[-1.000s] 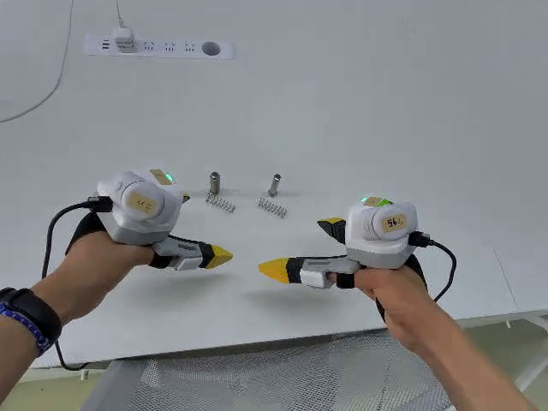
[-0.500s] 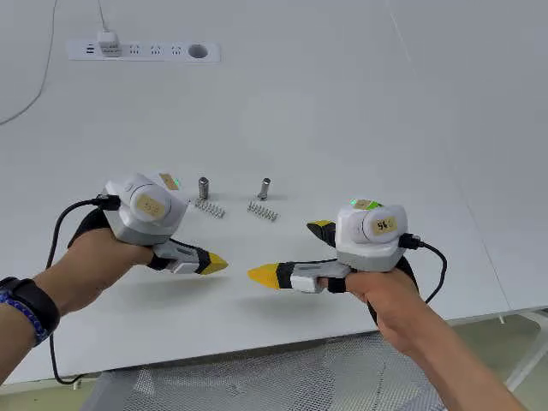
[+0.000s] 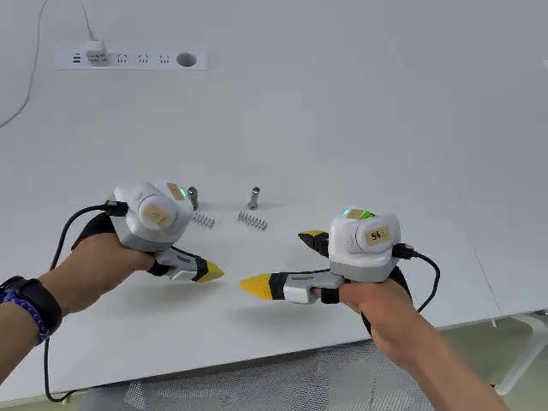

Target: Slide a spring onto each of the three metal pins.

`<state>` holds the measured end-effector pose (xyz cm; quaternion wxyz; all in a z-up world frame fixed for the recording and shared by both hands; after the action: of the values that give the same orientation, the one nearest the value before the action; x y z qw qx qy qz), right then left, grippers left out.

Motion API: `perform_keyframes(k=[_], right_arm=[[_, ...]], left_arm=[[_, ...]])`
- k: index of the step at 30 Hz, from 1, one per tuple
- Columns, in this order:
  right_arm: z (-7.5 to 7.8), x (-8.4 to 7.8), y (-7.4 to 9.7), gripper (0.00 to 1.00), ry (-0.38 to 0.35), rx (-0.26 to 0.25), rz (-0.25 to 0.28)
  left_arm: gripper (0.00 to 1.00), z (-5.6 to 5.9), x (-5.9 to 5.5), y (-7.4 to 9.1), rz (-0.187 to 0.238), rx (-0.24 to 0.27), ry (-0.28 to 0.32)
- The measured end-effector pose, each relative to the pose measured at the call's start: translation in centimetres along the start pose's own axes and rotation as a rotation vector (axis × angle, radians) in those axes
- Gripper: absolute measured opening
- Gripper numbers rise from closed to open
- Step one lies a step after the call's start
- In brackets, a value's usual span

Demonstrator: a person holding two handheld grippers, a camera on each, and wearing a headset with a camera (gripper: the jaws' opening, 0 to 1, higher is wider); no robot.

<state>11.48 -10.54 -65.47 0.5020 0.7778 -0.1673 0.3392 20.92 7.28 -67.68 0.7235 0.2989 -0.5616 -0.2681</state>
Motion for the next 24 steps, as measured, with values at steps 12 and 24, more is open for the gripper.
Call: perform_keyframes(k=[12, 24], right_arm=[[-0.08, 0.28, -0.24, 0.88, -0.016, 0.008, 0.011], [-0.45, -0.09, -0.27, 0.88, -0.019, 0.017, 0.002]], left_arm=[[0.78, 0.34, -0.38, -0.05, -0.027, -0.014, -0.005], [0.77, -0.07, -0.43, 0.02, -0.012, 0.017, 0.0]])
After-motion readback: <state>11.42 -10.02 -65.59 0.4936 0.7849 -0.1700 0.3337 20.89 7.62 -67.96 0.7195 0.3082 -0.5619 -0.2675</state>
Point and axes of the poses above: the centre of the closed fingertips' face, and the gripper's own axes: y roughly backward along the fingers, z roughly to its right, x roughly out of its top, the point moved 9 cm from there along y, roughly backward along the fingers, and after that the axes turned 9 degrees about -x, right-handed, at the moved point
